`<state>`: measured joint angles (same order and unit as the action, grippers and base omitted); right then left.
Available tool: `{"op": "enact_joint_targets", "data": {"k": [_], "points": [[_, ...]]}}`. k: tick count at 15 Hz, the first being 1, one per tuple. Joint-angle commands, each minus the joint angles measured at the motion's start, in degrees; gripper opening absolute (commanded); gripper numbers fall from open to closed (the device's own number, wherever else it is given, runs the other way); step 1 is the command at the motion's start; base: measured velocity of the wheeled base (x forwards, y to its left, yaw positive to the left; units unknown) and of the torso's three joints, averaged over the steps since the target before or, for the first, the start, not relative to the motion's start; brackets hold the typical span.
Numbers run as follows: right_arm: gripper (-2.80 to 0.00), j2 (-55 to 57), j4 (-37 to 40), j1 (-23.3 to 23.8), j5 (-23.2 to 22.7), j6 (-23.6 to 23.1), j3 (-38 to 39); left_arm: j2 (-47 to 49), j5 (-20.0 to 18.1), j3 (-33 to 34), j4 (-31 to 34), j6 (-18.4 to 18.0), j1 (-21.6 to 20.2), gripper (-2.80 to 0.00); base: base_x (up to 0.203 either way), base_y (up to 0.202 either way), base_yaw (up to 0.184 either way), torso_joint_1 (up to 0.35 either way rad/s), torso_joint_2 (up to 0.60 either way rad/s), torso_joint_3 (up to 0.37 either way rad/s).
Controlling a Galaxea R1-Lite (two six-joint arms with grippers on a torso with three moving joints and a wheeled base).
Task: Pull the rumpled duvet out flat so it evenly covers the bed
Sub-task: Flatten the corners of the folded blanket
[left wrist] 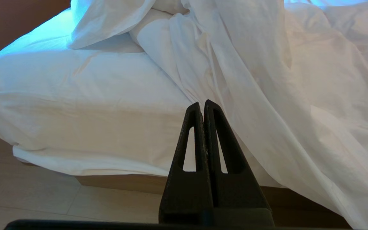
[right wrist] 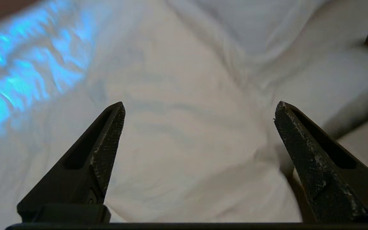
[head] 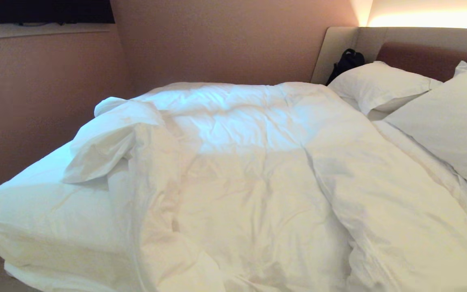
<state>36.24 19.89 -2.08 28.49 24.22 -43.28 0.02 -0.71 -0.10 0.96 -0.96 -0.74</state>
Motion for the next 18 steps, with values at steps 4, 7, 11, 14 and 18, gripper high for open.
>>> {"op": "enact_joint_targets", "data": {"k": [4, 7, 11, 14, 18], "points": [[0.00, 17.3, 0.9, 0.0, -9.2, 16.4, 0.8, 0.0, 0.1, 0.0, 0.0, 0.0, 0.0, -2.80, 0.000, 0.000, 0.000, 0.000, 0.00, 0.000], [-2.80, 27.3, -2.7, 0.0, -16.8, 17.6, 1.2, 0.0, 0.1, 0.0, 0.0, 0.0, 0.0, -2.80, 0.000, 0.000, 0.000, 0.000, 0.00, 0.000], [-2.80, 42.9, -15.6, 0.0, -19.0, 17.1, 4.7, 0.0, 0.1, 0.0, 0.0, 0.0, 0.0, -2.80, 0.000, 0.000, 0.000, 0.000, 0.00, 0.000], [-2.80, 49.1, -23.1, 0.0, -19.7, 12.3, 4.7, 0.0, 0.0, 0.0, 0.0, 0.0, 0.0, -2.80, 0.000, 0.000, 0.000, 0.000, 0.00, 0.000], [-2.80, 52.6, -23.4, -1.3, -20.5, 10.8, 2.9, 0.0, 0.0, 0.0, 0.0, 0.0, 0.0, -2.80, 0.000, 0.000, 0.000, 0.000, 0.00, 0.000]]}}
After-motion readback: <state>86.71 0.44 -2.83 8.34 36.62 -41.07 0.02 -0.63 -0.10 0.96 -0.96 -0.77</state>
